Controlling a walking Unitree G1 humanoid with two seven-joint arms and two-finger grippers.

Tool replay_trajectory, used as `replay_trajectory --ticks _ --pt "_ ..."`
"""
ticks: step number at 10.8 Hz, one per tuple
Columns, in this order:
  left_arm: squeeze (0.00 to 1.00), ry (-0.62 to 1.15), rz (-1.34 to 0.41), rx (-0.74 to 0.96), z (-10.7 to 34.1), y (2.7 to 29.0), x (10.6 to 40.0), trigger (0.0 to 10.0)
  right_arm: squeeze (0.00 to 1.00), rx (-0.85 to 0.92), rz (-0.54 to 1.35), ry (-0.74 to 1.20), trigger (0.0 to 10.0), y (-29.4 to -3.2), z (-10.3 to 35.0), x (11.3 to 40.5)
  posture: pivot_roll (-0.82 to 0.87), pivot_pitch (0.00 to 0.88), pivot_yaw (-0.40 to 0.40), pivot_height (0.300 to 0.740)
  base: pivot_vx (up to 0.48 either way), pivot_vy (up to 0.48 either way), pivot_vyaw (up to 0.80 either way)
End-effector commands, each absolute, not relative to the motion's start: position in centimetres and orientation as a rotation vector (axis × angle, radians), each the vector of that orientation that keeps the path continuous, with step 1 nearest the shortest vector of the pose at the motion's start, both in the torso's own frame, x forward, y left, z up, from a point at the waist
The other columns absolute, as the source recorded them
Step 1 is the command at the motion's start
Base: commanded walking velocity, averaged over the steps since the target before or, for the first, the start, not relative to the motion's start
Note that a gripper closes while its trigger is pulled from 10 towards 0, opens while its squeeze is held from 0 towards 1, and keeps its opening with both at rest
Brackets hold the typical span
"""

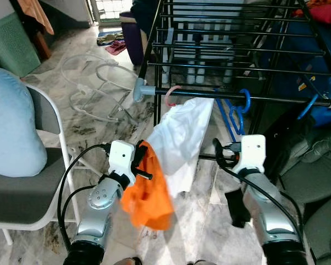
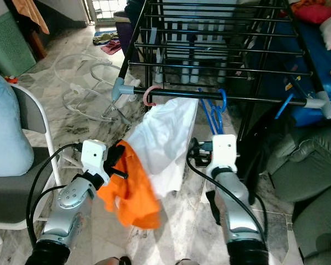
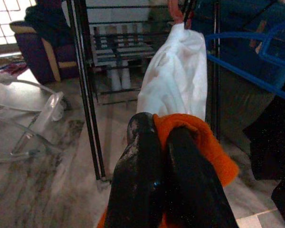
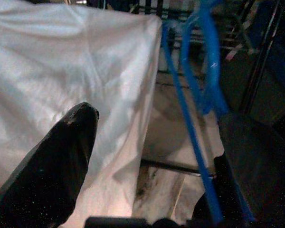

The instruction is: Hang hanger

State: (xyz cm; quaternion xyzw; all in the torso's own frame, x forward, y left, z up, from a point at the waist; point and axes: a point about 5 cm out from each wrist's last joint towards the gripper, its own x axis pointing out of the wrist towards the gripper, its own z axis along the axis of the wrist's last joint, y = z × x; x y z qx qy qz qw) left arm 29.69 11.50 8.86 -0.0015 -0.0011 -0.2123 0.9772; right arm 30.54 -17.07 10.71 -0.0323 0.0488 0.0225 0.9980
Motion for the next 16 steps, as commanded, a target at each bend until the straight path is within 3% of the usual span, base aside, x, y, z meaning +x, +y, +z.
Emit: replay_trajectory --ticks 1,4,12,16 --pt "0.0 -0.011 -0.438 -0.002 9.1 11.4 29.9 10.0 0.0 -0.065 0.044 0.07 10.0 -17.2 11.4 30.5 -0.18 0.113 0.049 0.74 0.0 0.0 0.0" --pt "0.0 0.002 -0.435 -0.001 8.7 11.5 29.7 10.0 0.0 -0.121 0.006 -0.042 10.0 -18.0 13.9 30.8 -0.18 0.111 0.039 0.74 0.0 0.0 0.0" --pt "0.0 0.02 -0.455 -0.005 8.3 10.9 29.6 10.0 0.0 -0.07 0.016 0.185 10.0 -17.7 10.7 31.8 -0.17 0.1 0.03 0.74 0.0 0.0 0.0" --pt "0.0 0.03 -0.466 -0.003 8.1 10.8 29.5 10.0 0.0 -0.099 -0.132 0.182 10.0 -21.5 10.8 31.0 -0.18 0.104 0.033 0.74 0.0 0.0 0.0"
